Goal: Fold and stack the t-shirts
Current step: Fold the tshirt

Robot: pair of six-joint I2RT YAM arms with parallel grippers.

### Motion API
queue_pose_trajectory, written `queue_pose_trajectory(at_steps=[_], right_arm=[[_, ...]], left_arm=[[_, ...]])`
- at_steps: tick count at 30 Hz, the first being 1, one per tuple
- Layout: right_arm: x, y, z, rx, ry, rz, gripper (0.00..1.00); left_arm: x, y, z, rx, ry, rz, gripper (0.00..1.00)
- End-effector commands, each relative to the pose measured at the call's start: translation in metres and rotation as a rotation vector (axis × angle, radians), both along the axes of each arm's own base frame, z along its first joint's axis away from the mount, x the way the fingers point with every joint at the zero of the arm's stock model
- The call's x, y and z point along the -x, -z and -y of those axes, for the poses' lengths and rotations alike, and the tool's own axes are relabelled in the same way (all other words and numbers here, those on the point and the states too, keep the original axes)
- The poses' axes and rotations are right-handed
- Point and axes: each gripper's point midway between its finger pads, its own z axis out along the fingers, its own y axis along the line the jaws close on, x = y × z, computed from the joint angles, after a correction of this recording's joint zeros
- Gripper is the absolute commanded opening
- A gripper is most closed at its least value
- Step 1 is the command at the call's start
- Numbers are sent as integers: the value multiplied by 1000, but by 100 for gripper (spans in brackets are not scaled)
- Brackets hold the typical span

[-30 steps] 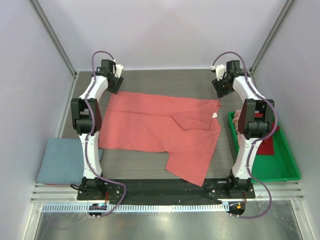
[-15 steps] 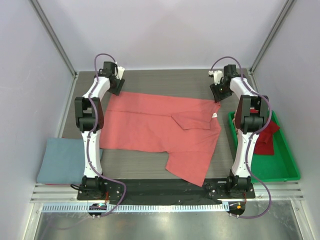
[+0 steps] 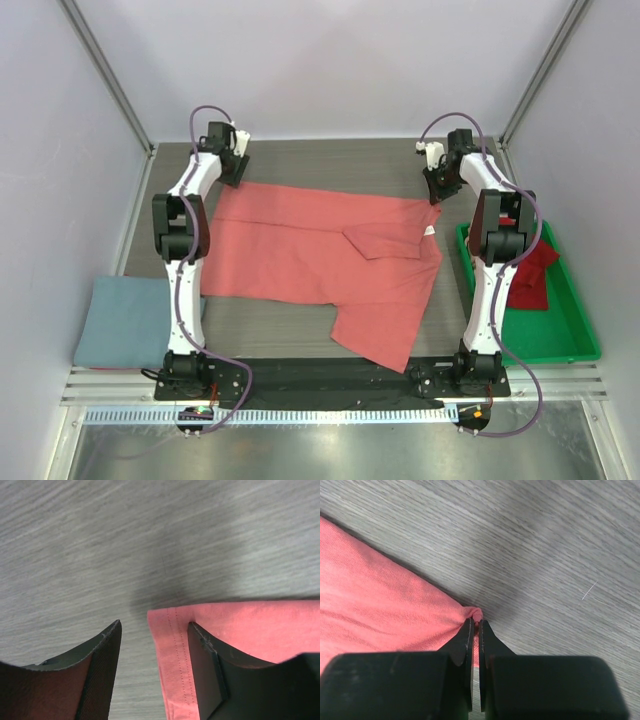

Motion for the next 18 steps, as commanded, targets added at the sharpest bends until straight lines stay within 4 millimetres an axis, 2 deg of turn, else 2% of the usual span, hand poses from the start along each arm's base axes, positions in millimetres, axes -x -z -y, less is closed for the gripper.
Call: queue_pose_trajectory(at_steps=[1, 4, 6, 7, 15, 18], right_arm=[[-3, 2, 1, -4, -13, -5, 3], [-1, 4, 1, 0, -20, -13, 2], [1, 5, 2, 6, -25, -19, 2], [2, 5, 2, 6, -27, -21, 1], [6, -3, 2, 10, -32, -18, 2], [7, -6, 2, 13, -32, -14, 2]], left_arm=[[-18, -5, -1, 15, -24, 60, 54], [-20, -5, 3, 39, -7, 54, 46], [-13, 4, 10, 82, 8, 6, 43], [-16, -2, 16, 121, 19, 10, 42], [1, 33, 26, 192, -43, -86, 45], [4, 42, 26, 191, -48, -104, 38]])
